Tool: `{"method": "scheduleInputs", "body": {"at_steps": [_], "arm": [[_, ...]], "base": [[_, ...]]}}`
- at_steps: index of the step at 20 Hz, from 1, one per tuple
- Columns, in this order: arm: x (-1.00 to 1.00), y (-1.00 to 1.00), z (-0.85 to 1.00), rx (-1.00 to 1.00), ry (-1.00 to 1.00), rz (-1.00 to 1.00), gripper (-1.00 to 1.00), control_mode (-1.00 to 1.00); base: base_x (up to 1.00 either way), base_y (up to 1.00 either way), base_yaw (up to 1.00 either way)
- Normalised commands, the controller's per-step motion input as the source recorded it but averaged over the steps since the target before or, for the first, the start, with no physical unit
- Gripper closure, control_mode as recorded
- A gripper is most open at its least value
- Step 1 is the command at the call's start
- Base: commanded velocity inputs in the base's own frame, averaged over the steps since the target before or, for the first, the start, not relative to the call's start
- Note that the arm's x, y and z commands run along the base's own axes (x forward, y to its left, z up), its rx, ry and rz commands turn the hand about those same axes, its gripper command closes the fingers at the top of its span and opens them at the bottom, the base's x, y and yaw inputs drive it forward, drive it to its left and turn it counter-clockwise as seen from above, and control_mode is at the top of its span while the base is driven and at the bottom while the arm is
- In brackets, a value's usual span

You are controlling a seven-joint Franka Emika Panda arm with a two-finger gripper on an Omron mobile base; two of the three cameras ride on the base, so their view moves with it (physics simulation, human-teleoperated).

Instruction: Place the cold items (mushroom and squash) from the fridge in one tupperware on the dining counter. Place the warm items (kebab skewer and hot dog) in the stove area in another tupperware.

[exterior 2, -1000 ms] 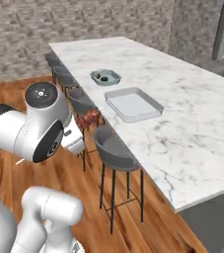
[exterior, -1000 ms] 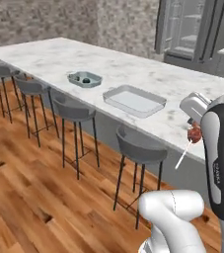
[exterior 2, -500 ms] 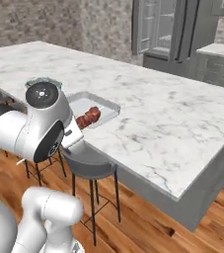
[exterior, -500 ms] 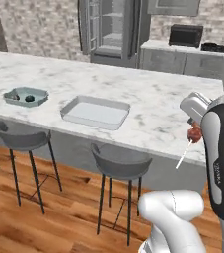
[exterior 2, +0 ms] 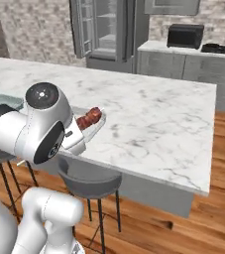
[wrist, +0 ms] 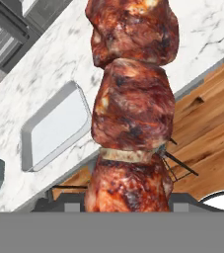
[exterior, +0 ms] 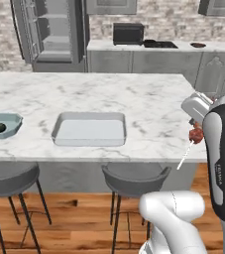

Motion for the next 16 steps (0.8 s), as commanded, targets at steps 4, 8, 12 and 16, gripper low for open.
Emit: {"method": "scheduleInputs", "body": {"at_steps": [4, 8, 12, 16], "arm": [[0.0, 0.0, 0.0, 0.0, 0.0, 0.0, 1.0, 1.0], [0.0, 0.0, 0.0, 0.0, 0.0, 0.0, 1.0, 1.0], [0.0, 0.0, 0.0, 0.0, 0.0, 0.0, 1.0, 1.0], [0.0, 0.0, 0.0, 0.0, 0.0, 0.0, 1.0, 1.0]], "base": [[0.54, 0.9, -0.55], [0.56, 0.97, -0.47], [0.73, 0.9, -0.26], [0.9, 0.61, -0.06]]}}
